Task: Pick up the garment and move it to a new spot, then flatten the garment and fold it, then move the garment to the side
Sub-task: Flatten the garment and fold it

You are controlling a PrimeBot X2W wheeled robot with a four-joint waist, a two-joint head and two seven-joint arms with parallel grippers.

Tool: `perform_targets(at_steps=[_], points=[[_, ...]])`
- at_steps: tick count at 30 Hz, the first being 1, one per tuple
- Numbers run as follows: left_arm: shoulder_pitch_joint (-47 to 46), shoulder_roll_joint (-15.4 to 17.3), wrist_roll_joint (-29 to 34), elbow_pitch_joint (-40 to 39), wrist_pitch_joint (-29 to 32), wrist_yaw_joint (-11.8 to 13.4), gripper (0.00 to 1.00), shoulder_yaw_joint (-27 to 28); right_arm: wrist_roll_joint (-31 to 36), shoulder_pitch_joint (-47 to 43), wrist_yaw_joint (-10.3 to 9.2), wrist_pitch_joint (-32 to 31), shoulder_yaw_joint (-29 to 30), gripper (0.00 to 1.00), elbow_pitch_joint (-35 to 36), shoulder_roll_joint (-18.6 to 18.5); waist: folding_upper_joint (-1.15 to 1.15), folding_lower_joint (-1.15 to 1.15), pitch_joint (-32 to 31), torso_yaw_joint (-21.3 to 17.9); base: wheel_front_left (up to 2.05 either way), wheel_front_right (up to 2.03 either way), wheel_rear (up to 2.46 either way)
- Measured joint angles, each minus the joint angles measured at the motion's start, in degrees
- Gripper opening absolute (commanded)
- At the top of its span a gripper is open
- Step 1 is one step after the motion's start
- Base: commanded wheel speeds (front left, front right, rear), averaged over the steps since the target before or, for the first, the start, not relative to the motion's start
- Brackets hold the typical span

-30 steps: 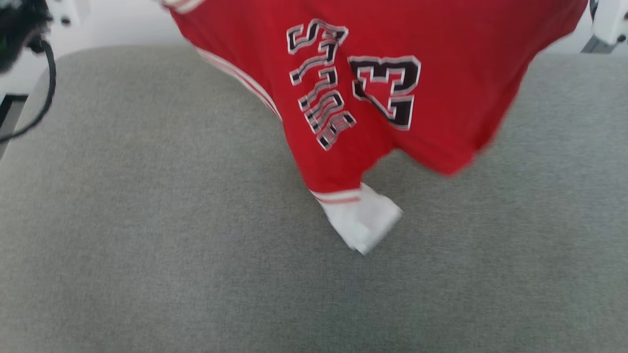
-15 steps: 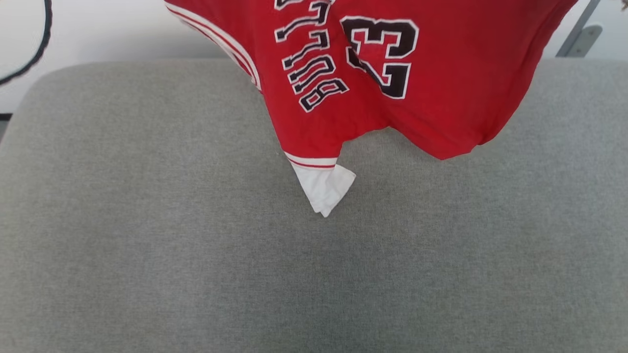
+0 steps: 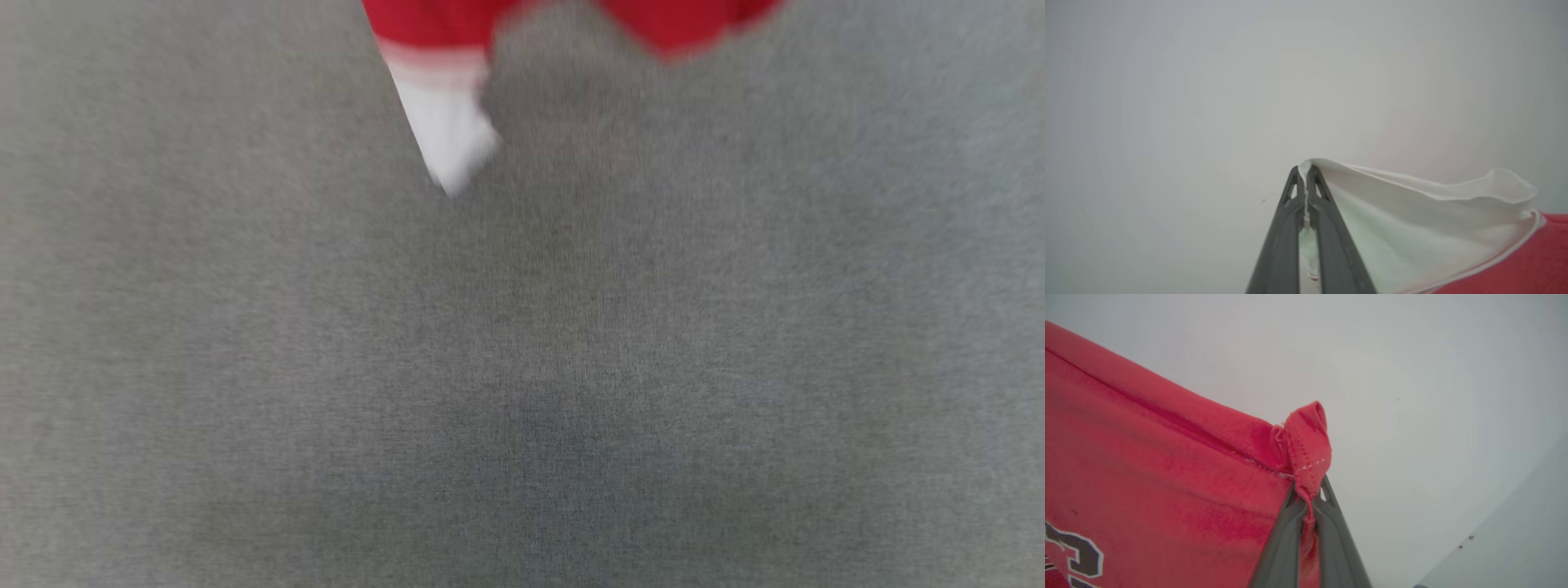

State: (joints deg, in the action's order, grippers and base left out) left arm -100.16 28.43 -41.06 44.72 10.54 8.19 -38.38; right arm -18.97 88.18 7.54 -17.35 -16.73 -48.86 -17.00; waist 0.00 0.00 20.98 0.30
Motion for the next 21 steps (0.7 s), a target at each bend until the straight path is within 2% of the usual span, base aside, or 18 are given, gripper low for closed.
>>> perform_targets(at_steps=[5,8,10,15,19,21], points=[[-7.44,-2.12,5.06,3.64,-17.83,2.47,0.00,0.97,11.46,6.08,0.01,20.92,5.95,0.00,-4.08,1.30,0.00,0.00,4.90,-0.29,0.00,0.00,0.00],[-9.25,-3.82,6.00,4.57,-23.94,2.56,0.00,1.75,19.17,7.60,0.00,28.81,8.00,0.00,-6.38,1.91,0.00,0.00,6.92,0.07,0.00,0.00,0.00],[-8.67,-4.47,6.78,4.16,-24.93,1.81,0.00,1.33,22.78,7.73,0.00,30.34,9.13,0.00,-8.15,2.57,0.00,0.00,7.72,0.71,0.00,0.00,0.00],[1.07,-3.96,6.10,3.32,-24.95,-0.80,0.00,0.20,24.65,4.45,-0.03,29.47,9.17,0.00,-16.10,4.85,0.00,0.00,7.82,2.50,0.00,0.00,0.00],[9.86,-3.31,4.64,4.16,-17.52,-4.48,0.00,-2.92,20.80,0.99,-0.03,25.86,8.57,0.00,-21.70,6.21,0.00,0.00,6.79,3.54,0.00,0.00,0.00],[12.90,-3.20,1.97,4.09,-12.55,-6.30,0.00,-3.38,20.03,-1.12,-0.03,23.45,5.86,0.00,-22.83,6.61,0.00,0.00,6.13,4.01,0.00,0.00,0.00]])
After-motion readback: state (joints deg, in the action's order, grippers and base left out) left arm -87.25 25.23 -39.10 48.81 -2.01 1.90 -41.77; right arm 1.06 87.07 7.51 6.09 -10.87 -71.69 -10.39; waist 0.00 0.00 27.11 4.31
